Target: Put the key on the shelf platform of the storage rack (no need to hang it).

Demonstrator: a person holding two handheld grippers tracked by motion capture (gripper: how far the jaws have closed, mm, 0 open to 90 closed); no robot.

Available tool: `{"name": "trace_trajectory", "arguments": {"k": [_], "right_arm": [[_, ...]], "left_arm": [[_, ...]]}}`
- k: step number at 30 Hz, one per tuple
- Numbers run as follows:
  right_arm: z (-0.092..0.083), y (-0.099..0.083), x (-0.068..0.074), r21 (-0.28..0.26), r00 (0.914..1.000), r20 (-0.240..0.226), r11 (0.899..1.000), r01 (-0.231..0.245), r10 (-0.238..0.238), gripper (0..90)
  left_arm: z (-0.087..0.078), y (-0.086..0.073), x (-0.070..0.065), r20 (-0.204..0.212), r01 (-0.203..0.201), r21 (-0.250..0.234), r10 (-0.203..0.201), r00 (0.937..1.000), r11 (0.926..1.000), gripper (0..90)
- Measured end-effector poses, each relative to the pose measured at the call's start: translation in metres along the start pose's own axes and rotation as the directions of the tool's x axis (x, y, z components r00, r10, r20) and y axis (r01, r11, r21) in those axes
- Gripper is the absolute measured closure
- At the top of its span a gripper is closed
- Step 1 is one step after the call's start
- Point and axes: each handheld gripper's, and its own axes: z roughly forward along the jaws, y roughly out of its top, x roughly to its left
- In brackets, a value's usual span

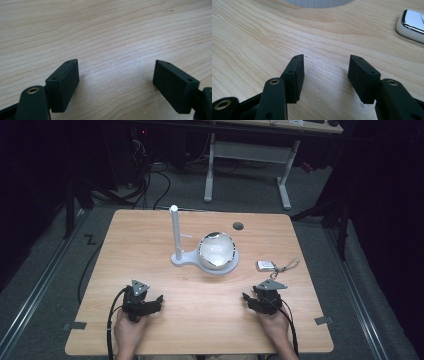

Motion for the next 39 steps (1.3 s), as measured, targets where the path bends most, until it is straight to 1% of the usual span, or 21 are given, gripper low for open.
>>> {"name": "trace_trajectory", "arguments": {"k": [35, 36, 39], "right_arm": [[-0.0004, -0.0001, -0.0004, -0.001, 0.9999, -0.001, 1.0, -0.012, 0.012, 48.5], [-0.0006, -0.0001, -0.0004, 0.0, 0.9998, 0.003, 1.0, -0.021, 0.021, 50.5], [-0.0008, 0.0004, -0.001, 0.002, 0.9995, 0.005, 0.999, -0.032, 0.032, 51.2]], "left_arm": [[0.0, 0.0, 0.0, 0.0, 0.0, 0.0, 0.0, 1.0, 1.0, 21.4], [0.0, 0.0001, 0.0, 0.0, 0.0, 0.0, 0.0, 1.0, 1.0, 21.4], [0.0, 0.0001, 0.0, 0.0, 0.0, 0.0, 0.0, 1.0, 1.0, 21.4]]}}
